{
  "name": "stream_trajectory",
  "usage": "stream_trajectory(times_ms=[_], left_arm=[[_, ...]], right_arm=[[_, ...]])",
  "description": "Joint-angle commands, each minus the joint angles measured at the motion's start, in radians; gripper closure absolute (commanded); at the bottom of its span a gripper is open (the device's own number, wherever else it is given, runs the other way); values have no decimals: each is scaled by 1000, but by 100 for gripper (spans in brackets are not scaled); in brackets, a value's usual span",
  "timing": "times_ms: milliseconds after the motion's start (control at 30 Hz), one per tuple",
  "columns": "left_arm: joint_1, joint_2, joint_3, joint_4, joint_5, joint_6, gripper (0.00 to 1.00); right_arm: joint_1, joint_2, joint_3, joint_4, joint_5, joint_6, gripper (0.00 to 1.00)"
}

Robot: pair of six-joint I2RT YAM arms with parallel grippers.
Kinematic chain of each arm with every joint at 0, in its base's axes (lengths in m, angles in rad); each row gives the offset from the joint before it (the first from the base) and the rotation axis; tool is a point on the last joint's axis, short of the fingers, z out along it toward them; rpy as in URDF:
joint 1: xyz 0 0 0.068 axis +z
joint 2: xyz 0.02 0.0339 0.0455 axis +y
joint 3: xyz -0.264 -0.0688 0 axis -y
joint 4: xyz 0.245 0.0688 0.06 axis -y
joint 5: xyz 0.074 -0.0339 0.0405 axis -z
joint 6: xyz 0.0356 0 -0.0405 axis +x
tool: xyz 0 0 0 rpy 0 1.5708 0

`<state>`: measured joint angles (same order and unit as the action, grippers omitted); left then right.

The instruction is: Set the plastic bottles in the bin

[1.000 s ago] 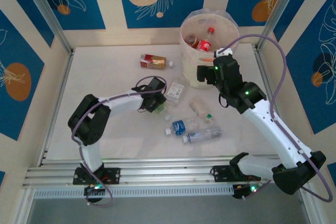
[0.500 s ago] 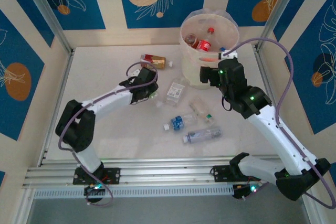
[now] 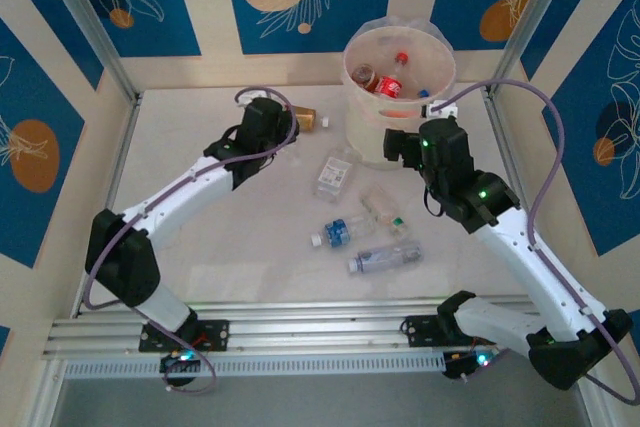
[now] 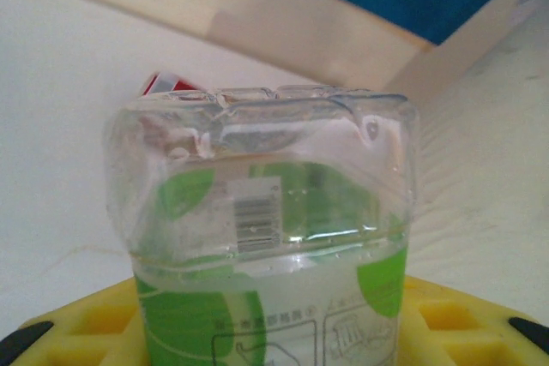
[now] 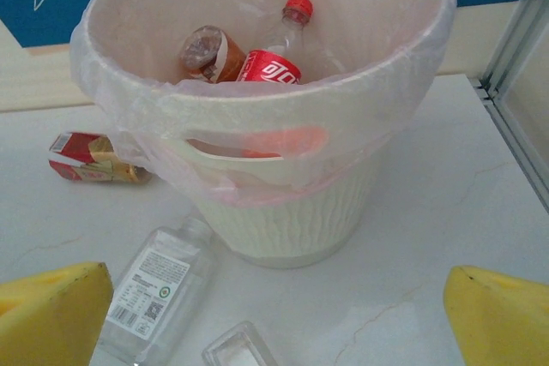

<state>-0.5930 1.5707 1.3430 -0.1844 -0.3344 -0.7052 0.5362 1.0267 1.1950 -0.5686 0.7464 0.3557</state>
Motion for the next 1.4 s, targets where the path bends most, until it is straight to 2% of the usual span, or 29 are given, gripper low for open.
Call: stream_trajectory(times_ms=[0,233,433,800,1033,1367], left_arm=[[9,-49,63,97,61,144,64],[5,-15,172,260,241,251,63],[-14,116,387,325,355,313,62],[-28,476,908,290,481,384,62],[-37,750,1327,167,512,446,60],[-37,852,1357,126,505,502,55]], right_arm=[[-2,-46,-34,37,39,42,1],[-2,-87,-55,13,58,66,1],[-1,-118,-51,-72,108,118,1],[8,-140,-42,-186,146,179,1],[28,-142,-30,-238,152,202,1],[56,-134,-31,-273,162,224,1]])
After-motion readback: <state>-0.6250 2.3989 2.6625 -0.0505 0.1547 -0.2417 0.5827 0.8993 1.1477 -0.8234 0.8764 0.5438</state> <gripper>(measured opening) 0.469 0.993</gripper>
